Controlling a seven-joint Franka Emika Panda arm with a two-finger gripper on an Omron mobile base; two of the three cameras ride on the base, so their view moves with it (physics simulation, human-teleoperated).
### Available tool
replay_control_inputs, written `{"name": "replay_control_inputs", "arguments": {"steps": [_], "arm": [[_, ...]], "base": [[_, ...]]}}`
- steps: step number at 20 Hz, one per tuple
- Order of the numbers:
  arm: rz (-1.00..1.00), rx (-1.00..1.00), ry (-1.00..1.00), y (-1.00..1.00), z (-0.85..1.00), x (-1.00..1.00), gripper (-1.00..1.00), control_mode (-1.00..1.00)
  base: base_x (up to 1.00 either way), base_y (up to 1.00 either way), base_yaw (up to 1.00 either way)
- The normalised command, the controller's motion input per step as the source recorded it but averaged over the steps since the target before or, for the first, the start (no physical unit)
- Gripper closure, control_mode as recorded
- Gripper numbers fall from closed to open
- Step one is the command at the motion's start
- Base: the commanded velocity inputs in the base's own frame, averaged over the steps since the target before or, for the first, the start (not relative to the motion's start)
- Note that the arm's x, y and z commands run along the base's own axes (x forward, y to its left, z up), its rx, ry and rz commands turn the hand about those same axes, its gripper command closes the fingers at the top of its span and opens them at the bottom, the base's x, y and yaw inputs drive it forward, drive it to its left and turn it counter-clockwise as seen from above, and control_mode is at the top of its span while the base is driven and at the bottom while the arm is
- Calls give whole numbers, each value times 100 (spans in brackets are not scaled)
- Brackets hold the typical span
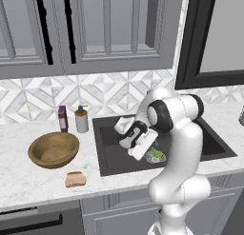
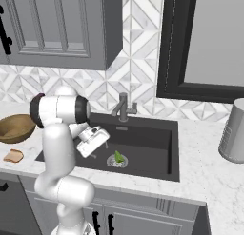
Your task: Pick the lemon wedge from the sink and place it in the bowl. Then pick the bowl and place it in the microwave. Then close the microwave door and press the start button.
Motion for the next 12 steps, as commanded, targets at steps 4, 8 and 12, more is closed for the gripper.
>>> {"name": "replay_control_inputs", "arguments": {"steps": [4,8,12], "arm": [[-3,0,4,-22,-12,54,-100,-100],[-7,0,1,-16,-34,52,-100,-100],[-3,0,6,-25,-40,38,-100,-100]], "base": [[0,0,0],[0,0,0],[0,0,0]]}}
